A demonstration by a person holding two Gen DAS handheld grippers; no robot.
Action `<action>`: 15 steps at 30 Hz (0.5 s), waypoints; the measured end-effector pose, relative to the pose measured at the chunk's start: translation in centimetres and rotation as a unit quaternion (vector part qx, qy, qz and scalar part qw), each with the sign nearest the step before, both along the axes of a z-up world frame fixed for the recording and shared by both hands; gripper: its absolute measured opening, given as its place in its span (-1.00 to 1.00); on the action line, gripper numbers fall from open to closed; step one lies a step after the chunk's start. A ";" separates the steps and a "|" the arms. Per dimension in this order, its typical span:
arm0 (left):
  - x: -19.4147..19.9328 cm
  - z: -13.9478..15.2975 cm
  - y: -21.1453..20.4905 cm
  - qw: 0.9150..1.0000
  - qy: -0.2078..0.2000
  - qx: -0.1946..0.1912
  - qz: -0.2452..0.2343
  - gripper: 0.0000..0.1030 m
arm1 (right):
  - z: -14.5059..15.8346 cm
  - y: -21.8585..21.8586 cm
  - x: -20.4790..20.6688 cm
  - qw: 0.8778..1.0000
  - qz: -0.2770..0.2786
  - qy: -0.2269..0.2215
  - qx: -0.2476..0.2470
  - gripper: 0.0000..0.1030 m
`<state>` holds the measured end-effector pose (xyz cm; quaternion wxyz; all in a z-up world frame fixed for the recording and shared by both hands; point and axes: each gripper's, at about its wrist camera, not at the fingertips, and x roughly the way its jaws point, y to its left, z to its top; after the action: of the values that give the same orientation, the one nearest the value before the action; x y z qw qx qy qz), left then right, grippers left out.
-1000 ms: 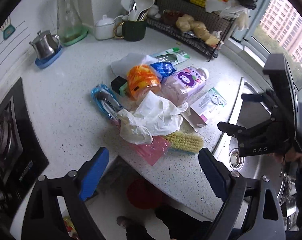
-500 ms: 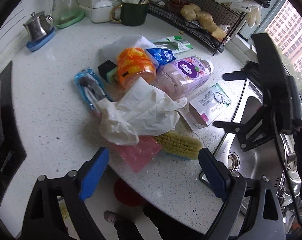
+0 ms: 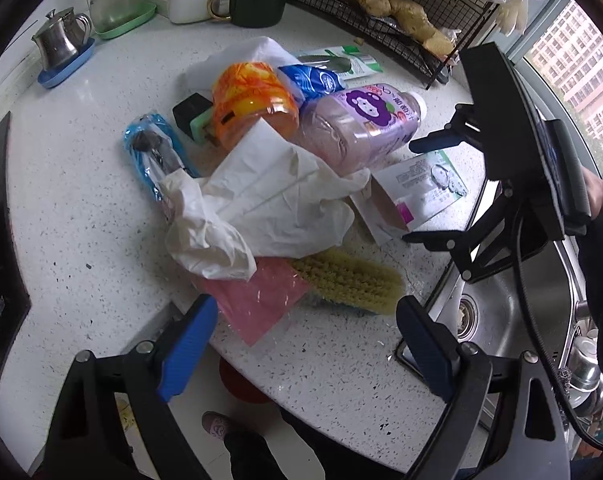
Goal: Collect trash
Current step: 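Grasp the white-green medicine box with the right tool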
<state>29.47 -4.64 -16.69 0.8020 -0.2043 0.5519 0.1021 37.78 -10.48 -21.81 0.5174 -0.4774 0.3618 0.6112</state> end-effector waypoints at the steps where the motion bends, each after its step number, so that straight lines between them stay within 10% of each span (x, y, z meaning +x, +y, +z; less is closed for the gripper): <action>1: 0.0 0.0 0.0 1.000 0.000 0.000 -0.001 0.74 | 0.0 -0.2 0.2 1.000 -0.004 0.006 0.002 0.64; 15: -1.7 0.0 0.7 1.000 0.007 -0.001 -0.007 0.74 | 1.9 -3.7 -2.3 0.999 -0.039 0.001 0.036 0.26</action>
<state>27.75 -3.93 -16.67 0.7987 -0.2007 0.5589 0.0973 35.49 -14.19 -19.93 0.5572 -0.4431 0.3587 0.6038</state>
